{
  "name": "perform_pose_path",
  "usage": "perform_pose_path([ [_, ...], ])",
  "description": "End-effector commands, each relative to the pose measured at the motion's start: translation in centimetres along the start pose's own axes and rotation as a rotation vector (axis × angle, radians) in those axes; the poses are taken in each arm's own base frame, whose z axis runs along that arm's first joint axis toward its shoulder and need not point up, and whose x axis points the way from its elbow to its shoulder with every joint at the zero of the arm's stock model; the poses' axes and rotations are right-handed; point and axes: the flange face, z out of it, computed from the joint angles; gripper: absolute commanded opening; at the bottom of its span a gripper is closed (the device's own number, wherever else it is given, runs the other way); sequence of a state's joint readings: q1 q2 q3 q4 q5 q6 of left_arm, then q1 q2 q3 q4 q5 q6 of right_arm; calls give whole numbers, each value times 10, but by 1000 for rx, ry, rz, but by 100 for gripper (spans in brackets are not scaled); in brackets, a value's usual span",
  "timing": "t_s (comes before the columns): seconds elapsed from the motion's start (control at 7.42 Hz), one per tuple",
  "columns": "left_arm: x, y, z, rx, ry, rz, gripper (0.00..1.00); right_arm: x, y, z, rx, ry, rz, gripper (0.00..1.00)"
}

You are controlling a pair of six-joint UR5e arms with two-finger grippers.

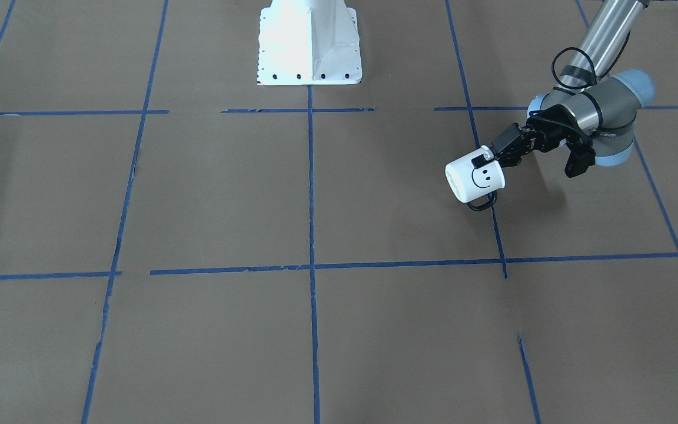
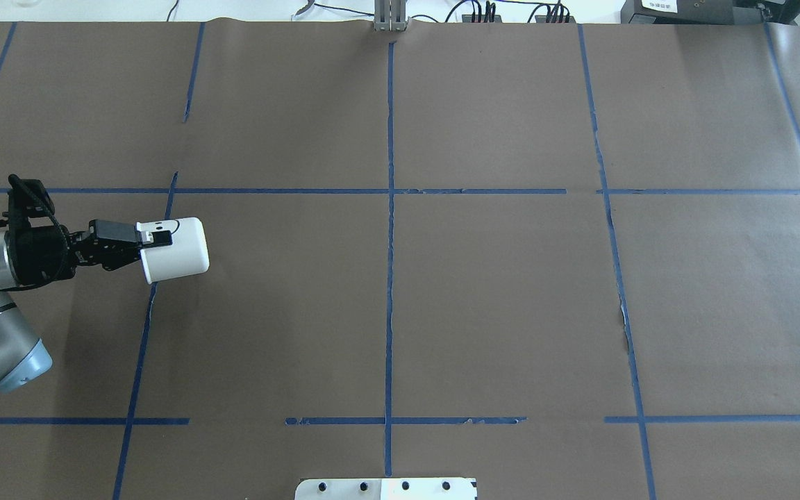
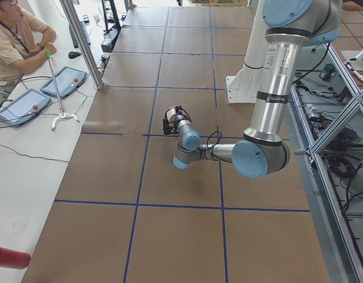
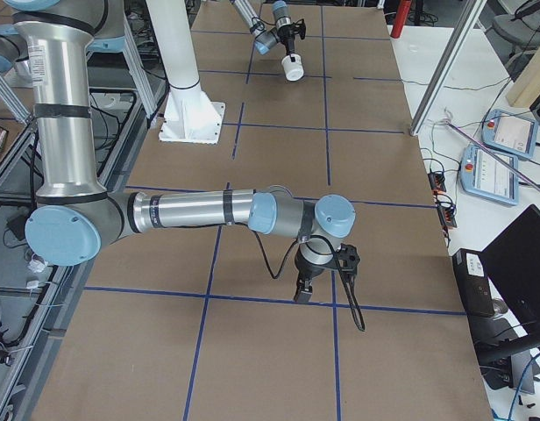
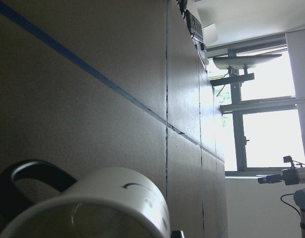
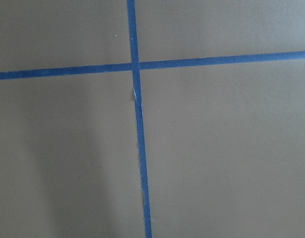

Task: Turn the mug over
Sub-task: 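Carry the mug toward the table centre with the left gripper, rotating it upright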

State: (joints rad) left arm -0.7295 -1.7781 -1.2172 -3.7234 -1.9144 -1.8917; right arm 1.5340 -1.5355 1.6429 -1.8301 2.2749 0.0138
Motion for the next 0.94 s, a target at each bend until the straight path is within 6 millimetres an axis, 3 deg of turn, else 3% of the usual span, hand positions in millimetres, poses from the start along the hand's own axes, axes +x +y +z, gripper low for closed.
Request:
perform_pose_path([
  [0.0,36,-19,34,17,-81,-25,0,0,0,0,0,0,0,100],
  [0.13,62,-20,51,-28,-186,-43,0,0,0,0,0,0,0,100],
  [0.4,92,-19,69,-92,-368,-63,0,0,0,0,0,0,0,100],
  [0.54,111,-18,93,-99,-433,-64,0,0,0,0,0,0,0,100],
  [0.67,135,-20,135,-85,-541,-95,0,0,0,0,0,0,0,100],
  [0.81,157,-10,181,-92,-648,-115,0,0,0,0,0,0,0,100],
])
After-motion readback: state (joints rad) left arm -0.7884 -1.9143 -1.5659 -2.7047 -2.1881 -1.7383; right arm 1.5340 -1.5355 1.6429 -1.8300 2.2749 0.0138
